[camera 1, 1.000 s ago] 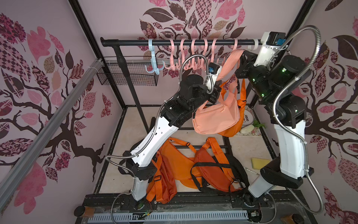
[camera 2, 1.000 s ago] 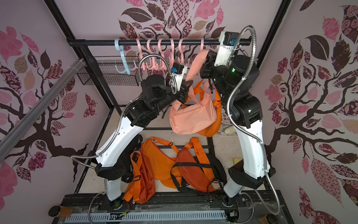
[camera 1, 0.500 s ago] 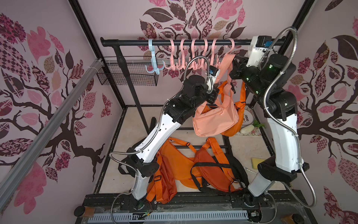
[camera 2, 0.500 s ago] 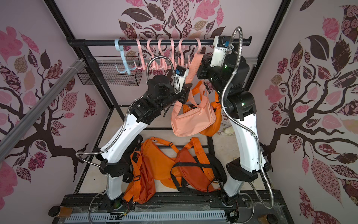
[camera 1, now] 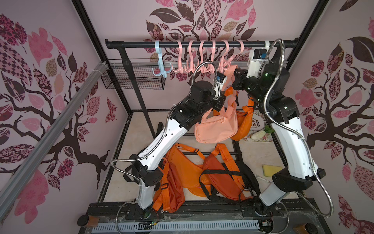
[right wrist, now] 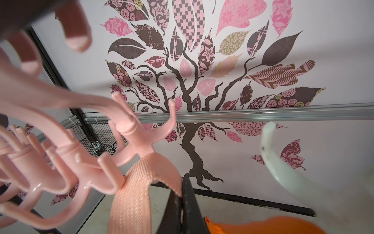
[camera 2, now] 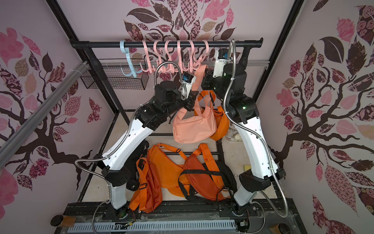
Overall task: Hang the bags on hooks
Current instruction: Hang the bag on the hook.
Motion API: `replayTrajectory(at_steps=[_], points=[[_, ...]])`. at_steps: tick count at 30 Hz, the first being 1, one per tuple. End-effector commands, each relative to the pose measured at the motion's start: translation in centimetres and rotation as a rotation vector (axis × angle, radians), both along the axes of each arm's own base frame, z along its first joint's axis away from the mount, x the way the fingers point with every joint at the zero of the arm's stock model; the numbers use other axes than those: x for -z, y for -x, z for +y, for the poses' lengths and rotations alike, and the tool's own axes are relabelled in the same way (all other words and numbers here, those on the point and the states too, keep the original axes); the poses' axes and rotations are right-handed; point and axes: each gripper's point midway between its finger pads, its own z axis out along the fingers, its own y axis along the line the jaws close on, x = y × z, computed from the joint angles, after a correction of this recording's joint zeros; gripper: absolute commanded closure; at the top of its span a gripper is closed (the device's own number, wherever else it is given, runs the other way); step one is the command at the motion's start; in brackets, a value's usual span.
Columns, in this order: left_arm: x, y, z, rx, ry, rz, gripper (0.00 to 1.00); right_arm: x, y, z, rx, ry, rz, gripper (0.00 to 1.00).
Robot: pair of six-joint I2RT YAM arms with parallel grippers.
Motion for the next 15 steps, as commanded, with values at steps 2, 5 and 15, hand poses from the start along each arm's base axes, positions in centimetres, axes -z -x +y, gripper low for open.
replayTrajectory(at_steps=[2,5,15], points=[[-0.5,1.0,0.5,0.024,0.013,0.007,1.0,-1.0,2.0,-1.7,0.029,-0.031,-0.026,1.0],[-0.3,1.3,0.6,0.034,0.014,0.015,1.0,-0.1,2.1,-2.2,0.057,-0.032,-0.01,1.0],[-1.0,2.3,1.2,0.05,0.024,0.015,0.7,0.8,3.0,-4.9,0.179,-0.049,0.008,1.0]])
